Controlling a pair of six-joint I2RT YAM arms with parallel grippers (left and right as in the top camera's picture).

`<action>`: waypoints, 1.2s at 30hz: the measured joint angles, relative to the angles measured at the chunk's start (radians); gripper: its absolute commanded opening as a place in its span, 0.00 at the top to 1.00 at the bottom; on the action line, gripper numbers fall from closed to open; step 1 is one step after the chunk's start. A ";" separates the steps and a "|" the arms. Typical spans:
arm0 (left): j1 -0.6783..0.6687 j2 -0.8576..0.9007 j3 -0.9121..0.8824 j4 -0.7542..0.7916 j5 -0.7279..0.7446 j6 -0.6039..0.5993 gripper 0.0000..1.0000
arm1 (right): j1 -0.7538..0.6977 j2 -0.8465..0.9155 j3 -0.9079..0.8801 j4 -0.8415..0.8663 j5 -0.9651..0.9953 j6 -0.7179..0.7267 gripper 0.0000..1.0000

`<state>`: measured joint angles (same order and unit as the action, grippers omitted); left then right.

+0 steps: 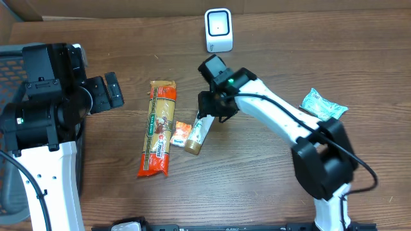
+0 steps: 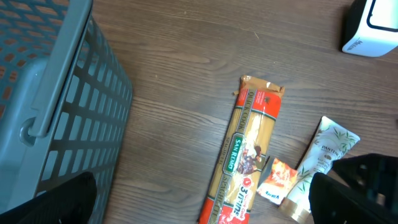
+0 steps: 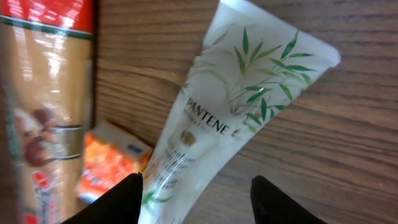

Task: Scan the item barcode
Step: 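Grasp the Pantene tube with the right gripper and lift it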

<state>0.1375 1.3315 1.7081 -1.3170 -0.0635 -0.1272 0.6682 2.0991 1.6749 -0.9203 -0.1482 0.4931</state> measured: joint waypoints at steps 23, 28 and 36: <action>0.000 0.000 0.000 0.000 0.000 0.000 0.00 | 0.052 0.070 0.013 -0.026 0.018 0.032 0.67; 0.000 0.000 0.000 0.000 0.000 0.000 0.00 | 0.061 0.092 0.030 -0.054 0.014 0.076 0.96; 0.000 0.000 0.000 0.000 0.000 0.000 0.00 | 0.037 0.088 0.043 -0.080 -0.037 0.032 0.96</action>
<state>0.1375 1.3315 1.7081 -1.3170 -0.0639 -0.1272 0.7048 2.1868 1.7184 -1.0008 -0.1848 0.5247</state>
